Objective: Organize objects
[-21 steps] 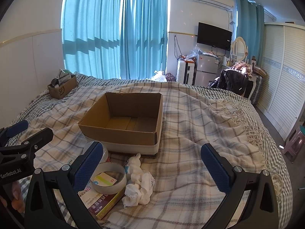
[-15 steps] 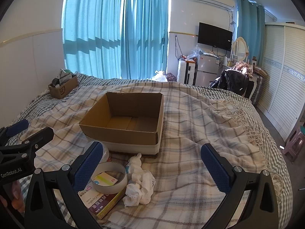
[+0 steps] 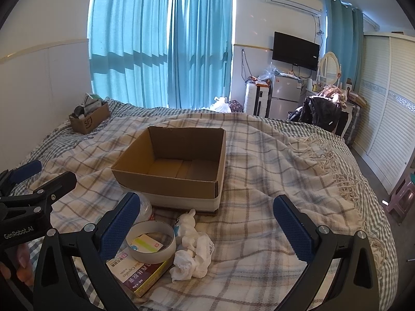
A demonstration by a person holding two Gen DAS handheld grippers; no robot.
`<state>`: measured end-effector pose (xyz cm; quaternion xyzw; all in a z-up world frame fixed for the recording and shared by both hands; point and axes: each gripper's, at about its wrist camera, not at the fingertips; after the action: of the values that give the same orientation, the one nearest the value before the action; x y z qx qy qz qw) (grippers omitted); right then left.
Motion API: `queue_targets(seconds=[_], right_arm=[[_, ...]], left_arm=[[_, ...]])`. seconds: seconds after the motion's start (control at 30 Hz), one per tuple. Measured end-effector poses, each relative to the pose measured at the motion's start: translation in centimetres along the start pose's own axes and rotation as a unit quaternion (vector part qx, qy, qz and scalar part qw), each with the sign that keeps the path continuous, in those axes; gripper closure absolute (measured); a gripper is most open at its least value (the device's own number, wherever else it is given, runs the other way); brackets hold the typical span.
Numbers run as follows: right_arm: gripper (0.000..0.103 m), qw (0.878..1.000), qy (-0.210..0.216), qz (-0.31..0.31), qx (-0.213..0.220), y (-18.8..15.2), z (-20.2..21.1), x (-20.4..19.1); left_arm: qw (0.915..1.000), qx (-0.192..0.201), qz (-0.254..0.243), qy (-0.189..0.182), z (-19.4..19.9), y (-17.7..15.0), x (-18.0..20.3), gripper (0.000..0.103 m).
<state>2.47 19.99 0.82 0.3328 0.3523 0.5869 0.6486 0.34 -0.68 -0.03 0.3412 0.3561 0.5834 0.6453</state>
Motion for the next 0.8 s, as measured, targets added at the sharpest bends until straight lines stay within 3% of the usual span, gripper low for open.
queue_targets(seconds=[0.53, 0.8], right_arm=[[0.001, 1.0, 0.003, 0.003, -0.01, -0.3, -0.3, 0.4], [0.002, 0.998, -0.006, 0.009, -0.067, -2.1, -3.2, 1.1]], left_arm=[[0.9997, -0.023, -0.004, 0.007, -0.8, -0.6, -0.2, 0.0], [0.9959, -0.089, -0.004, 0.016, -3.7, -3.2, -0.9, 0.0]])
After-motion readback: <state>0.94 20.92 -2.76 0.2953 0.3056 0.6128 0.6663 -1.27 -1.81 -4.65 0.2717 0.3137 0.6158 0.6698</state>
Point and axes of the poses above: each gripper's, at about its wrist camera, not at the fingertips, and z roughly against the way its jaws point, x to its right, y to its top, and after that the axes turned 8 degrees about -z, right-handed
